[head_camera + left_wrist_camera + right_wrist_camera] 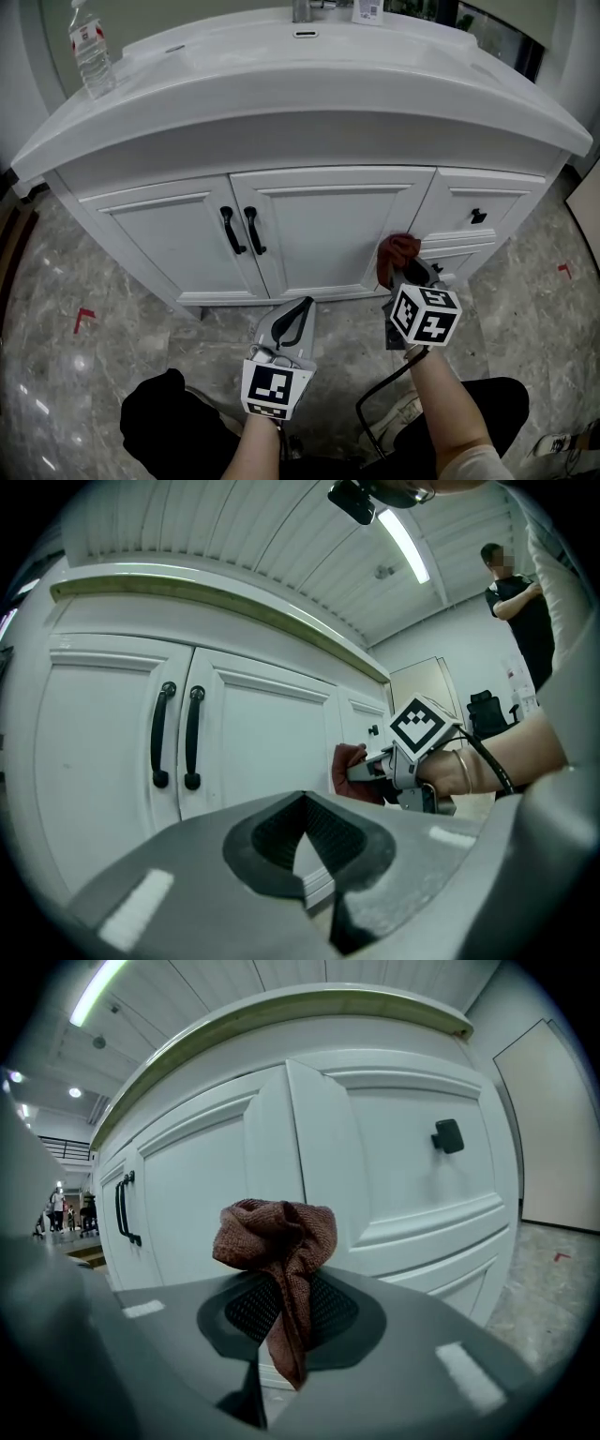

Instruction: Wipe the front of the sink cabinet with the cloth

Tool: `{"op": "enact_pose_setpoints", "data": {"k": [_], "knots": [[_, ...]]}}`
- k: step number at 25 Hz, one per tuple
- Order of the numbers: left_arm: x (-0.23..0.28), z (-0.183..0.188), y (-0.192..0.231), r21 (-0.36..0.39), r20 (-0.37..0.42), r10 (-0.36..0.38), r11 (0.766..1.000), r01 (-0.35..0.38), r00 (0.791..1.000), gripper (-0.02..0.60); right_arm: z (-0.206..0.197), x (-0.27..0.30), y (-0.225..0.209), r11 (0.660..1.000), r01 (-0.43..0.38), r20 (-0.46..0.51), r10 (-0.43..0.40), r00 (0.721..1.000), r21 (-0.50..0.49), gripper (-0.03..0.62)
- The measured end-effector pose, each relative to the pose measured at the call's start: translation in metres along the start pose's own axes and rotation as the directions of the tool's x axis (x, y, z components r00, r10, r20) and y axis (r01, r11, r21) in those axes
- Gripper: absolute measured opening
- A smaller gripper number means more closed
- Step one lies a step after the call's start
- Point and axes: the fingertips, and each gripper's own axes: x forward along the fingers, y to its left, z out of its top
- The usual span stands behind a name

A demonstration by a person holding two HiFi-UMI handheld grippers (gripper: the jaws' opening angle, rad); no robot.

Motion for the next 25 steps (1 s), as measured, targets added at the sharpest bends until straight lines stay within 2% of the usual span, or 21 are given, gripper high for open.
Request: {"op": "enact_pose_setpoints", "data": {"k": [4,7,11,16,21,25], "knots": [[0.003,-0.004,-0.007,0.022,-0.015,-0.012,1.000,0.012,1.000,0.000,-0.004,-0.001,-0.001,1.000,0.008,-0.006,-0.008,1.000,-0.012,0.089],[-0.002,-0.014,-0.002,0.036,-0.043,-0.005,0.999,0.006,0.999,0.000,-0.015,0.001,0.019,0.999,-0.033,-0.016,0.033,0.999,-0.015,0.088],[-0.019,-0.031,0.022,0.029,-0.074,0.052,0.998,-0.050,0.996,0.000,-0.045,0.012,0.068,0.991,-0.132,-0.060,0.129,0.990,-0.035,0.089],[-0.045,-0.042,0.060,0.015,-0.092,0.134,0.991,-0.133,0.987,0.000,-0.081,0.032,0.143,0.966,-0.255,-0.120,0.249,0.961,-0.042,0.089],[-0.065,-0.047,0.082,0.023,-0.103,0.170,0.985,-0.168,0.980,0.000,-0.097,0.050,0.207,0.936,-0.349,-0.144,0.340,0.929,-0.044,0.089],[-0.075,-0.051,0.096,0.024,-0.105,0.190,0.982,-0.188,0.976,0.000,-0.100,0.063,0.239,0.920,-0.389,-0.147,0.379,0.914,-0.043,0.089]]}}
